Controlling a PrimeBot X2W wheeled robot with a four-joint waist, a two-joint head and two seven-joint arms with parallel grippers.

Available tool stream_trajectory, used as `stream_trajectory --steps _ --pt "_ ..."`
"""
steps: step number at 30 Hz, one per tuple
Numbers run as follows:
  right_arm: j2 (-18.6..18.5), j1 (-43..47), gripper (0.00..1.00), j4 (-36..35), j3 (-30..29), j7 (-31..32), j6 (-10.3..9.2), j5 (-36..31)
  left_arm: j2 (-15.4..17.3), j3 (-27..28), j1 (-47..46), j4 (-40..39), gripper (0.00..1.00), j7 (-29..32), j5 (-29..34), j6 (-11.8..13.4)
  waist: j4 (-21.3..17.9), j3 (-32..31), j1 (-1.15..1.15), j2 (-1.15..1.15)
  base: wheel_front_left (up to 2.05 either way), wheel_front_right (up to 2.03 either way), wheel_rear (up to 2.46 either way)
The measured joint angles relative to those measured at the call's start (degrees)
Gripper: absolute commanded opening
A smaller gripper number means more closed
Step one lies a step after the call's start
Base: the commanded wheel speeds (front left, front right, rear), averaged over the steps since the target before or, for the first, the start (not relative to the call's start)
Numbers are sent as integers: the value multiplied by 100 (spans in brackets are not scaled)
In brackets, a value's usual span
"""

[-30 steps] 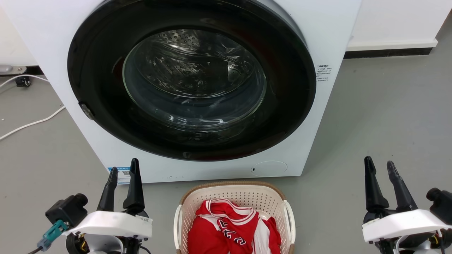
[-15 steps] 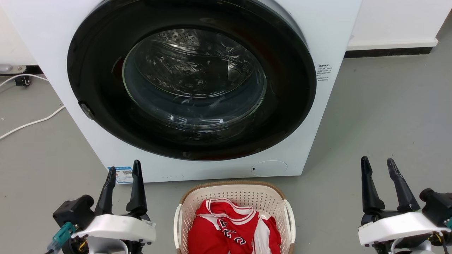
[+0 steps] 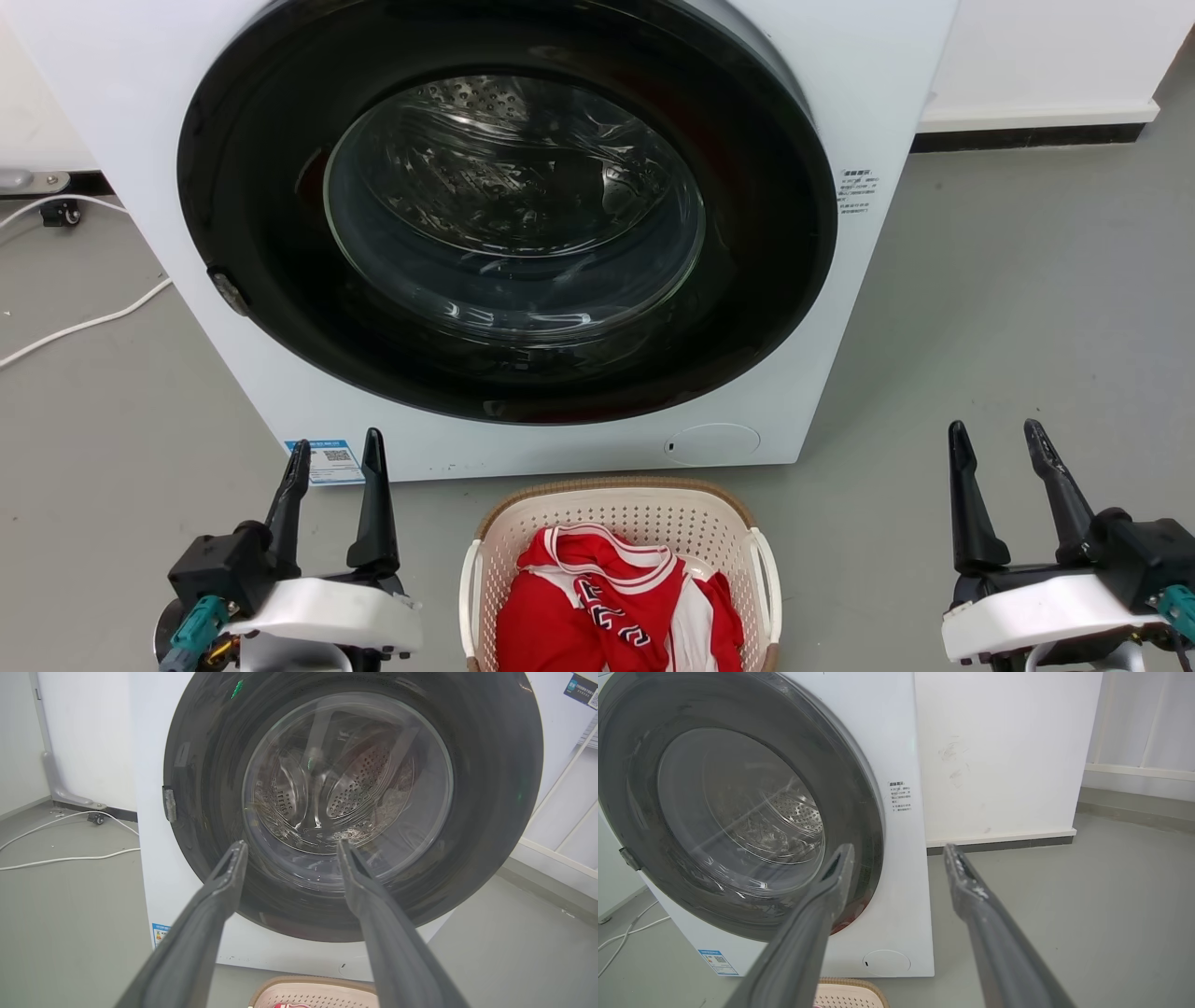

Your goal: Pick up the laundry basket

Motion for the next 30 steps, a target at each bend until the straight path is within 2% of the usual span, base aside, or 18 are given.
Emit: stream_trajectory --steps 30 --pt "-4 127 100 -181 32 -334 1 -1162 5 -107 110 -36 100 -311 1263 7 16 26 0 0 0 0 0"
